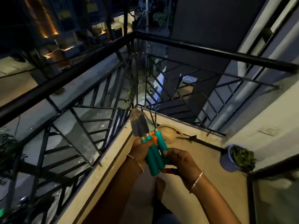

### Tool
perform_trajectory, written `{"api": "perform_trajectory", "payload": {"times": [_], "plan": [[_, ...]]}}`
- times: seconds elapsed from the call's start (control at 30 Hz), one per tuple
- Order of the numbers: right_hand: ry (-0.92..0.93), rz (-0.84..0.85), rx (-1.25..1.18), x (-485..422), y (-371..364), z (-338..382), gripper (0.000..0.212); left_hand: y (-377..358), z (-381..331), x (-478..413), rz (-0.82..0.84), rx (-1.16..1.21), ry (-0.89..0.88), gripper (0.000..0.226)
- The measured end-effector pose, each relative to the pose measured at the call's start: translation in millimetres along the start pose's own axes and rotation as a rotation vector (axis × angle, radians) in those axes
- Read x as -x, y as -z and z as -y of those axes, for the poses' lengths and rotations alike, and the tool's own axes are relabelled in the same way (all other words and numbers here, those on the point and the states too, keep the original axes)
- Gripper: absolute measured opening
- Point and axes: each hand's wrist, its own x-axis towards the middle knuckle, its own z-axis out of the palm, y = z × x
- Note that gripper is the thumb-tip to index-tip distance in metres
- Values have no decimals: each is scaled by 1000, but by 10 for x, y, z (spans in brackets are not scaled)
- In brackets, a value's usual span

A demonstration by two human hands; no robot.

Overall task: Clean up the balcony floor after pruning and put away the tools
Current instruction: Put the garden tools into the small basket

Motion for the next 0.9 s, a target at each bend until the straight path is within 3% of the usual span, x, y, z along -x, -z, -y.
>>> {"api": "perform_trajectory", "payload": {"times": [0.47, 0.7, 0.9], "plan": [[-170, -214, -103, -2717, 1142, 852, 12, -519, -251, -2474, -131, 129, 125, 27], [-228, -347, -89, -3899, 1449, 806, 17, -269, -191, -3319, -204, 309, 237, 25], [-283, -394, -29, -4795, 1408, 446, 4, 48, 37, -4031, -302, 372, 280, 24]]}}
